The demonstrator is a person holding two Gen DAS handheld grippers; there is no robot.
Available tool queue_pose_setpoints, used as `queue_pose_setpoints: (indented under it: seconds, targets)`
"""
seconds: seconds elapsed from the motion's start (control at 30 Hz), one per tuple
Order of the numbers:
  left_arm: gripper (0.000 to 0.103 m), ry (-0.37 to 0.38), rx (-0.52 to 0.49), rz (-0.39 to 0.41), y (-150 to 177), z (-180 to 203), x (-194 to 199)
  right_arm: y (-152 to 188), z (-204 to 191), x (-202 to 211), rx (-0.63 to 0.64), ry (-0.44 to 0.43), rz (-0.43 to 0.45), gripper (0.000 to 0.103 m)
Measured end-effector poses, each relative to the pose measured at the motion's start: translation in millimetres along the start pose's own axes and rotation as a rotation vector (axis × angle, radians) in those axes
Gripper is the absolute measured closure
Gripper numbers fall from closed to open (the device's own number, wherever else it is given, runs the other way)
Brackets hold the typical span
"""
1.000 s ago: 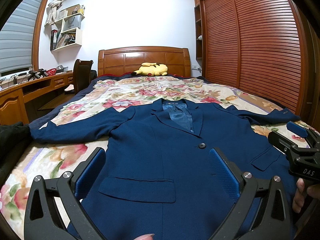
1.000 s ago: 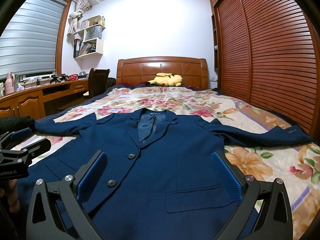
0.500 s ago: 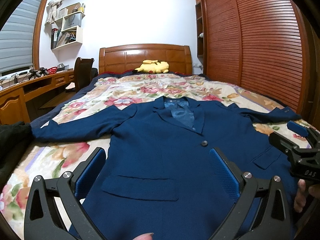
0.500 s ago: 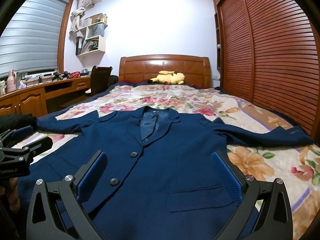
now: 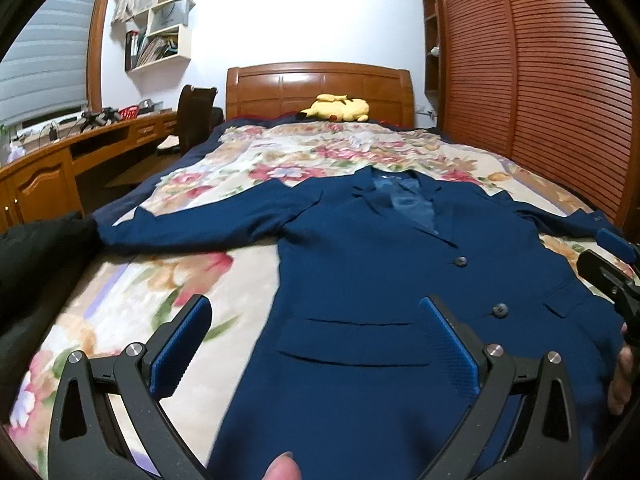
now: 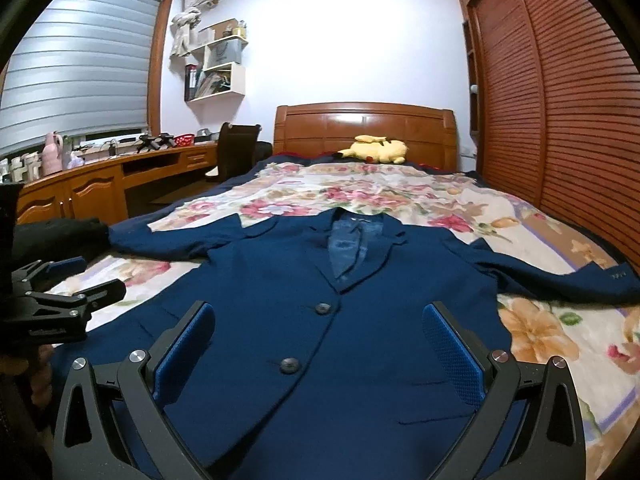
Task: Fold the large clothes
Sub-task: 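Move the left tool to the jacket sleeve nearest it and close on the cuff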
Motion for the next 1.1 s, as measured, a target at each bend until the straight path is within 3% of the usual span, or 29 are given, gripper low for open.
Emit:
queue_pose_setpoints:
  seconds: [0.47, 0.87, 0.93, 1.1]
  targets:
    - [0.000, -0.044, -0.010, -0.028, -4.5, -70.4, -0.2, -24.6, -12.1, -22.2, 0.014, -0.079, 0.010, 0.000]
    - [0.002, -0.068, 0.019, -0.094, -23.9, -130.2, -39.3, -49.8, -41.6, -84.3, 0.092, -0.209, -0.043, 0.004]
    - [0.010, -0.073, 0.015, -0.105, -27.3, -136.4, -46.1, -48.7, -39.6, -92.6, 0.101, -0.223, -0.054, 0.005]
    - [0.018, -0.090, 0.016, -0.145, -36.7, -153.8, -71.8, -31.6, -32.3, -130.7, 0.115, -0.258, -0.139, 0.017]
Point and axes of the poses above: each gripper's, at about its wrist camera, not at the fingertips, and x roughly against the way its jaws point, z to its right, y to its underside, the point moved 6 cm from there along -x, roughly the way its jaws point
